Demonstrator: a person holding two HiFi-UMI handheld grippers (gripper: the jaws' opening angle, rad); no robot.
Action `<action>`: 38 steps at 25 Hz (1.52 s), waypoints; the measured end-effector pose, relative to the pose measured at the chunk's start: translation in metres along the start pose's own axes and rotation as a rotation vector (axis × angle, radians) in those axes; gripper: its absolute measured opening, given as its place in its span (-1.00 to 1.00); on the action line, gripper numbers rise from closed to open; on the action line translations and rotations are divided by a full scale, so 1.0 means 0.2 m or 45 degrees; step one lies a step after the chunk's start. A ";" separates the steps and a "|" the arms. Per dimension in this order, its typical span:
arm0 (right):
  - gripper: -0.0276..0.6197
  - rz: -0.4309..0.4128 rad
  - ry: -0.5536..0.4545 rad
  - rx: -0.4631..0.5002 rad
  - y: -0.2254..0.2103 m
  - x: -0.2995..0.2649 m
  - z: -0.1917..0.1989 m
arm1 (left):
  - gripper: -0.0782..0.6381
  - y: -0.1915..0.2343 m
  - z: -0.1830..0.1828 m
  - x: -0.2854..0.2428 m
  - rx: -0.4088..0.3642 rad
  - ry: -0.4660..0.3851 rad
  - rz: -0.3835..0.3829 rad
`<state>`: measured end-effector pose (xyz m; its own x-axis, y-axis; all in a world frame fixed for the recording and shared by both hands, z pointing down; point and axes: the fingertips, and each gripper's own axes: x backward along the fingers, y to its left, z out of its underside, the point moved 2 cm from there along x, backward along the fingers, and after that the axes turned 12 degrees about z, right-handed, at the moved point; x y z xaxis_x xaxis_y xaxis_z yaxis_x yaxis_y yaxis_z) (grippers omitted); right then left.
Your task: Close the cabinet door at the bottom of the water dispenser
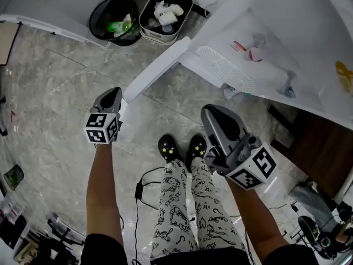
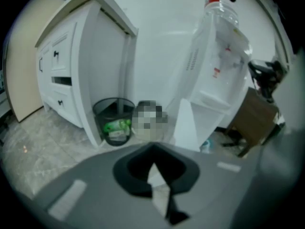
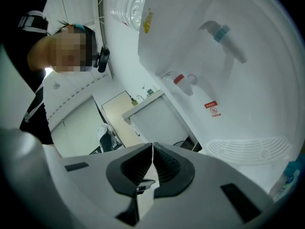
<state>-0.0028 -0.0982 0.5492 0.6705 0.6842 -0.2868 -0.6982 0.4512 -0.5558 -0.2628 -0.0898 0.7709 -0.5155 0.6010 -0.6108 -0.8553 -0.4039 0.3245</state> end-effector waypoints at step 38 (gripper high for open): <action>-0.86 0.292 -0.208 -0.208 -0.47 0.71 -0.09 | -0.79 -1.44 -0.42 -1.16 -0.208 -0.054 0.528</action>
<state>0.1625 -0.0545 0.5471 0.4421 0.8461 -0.2976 -0.7682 0.1859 -0.6127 0.1073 -0.1713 0.7592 -0.8178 0.3915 -0.4219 -0.5582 -0.7182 0.4154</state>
